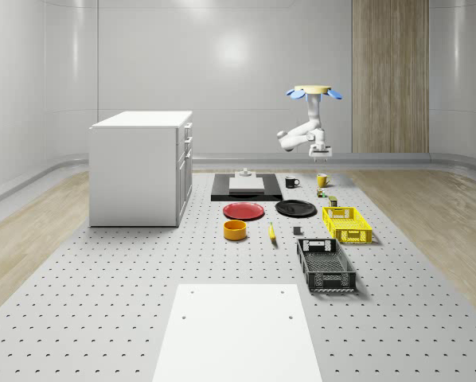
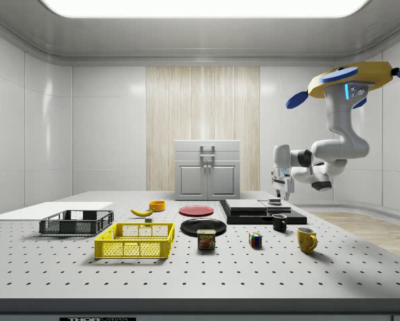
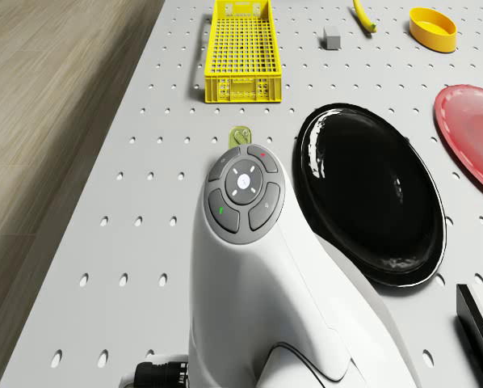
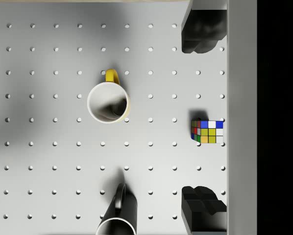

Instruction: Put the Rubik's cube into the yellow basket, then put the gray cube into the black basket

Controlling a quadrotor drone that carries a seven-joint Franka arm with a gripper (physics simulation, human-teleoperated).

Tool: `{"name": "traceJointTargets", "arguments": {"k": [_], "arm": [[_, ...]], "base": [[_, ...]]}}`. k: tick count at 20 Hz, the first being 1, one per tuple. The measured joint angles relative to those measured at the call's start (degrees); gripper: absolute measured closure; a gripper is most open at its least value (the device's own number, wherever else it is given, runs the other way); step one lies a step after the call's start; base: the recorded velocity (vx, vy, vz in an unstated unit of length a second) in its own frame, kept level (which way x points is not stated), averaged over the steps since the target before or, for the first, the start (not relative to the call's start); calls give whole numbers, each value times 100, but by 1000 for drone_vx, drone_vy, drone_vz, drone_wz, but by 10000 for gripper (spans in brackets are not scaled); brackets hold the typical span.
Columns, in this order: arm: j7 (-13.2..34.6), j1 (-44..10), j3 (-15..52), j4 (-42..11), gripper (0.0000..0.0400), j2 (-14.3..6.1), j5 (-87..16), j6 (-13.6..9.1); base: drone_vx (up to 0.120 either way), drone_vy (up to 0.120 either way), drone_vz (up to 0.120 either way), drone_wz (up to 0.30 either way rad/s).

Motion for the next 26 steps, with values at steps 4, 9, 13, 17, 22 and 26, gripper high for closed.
{"name": "traceJointTargets", "arguments": {"k": [4, 9, 13, 17, 22, 26], "arm": [[57, -67, 52, 8, 0, -126, 58, 95], [116, -131, 107, 18, 0, -276, 135, 222], [156, -175, 146, 26, 0, -392, 195, 325], [193, -214, 181, 34, 0, -504, 254, 427], [234, -258, 221, 44, 0, -640, 324, 551], [265, -290, 251, 51, 0, -744, 377, 647]], "base": [[120, -90, -120, 0], [120, -8, -120, 0], [120, 0, -120, 0], [120, -60, -120, 0], [8, 0, -120, 0], [80, 0, -120, 0]]}}
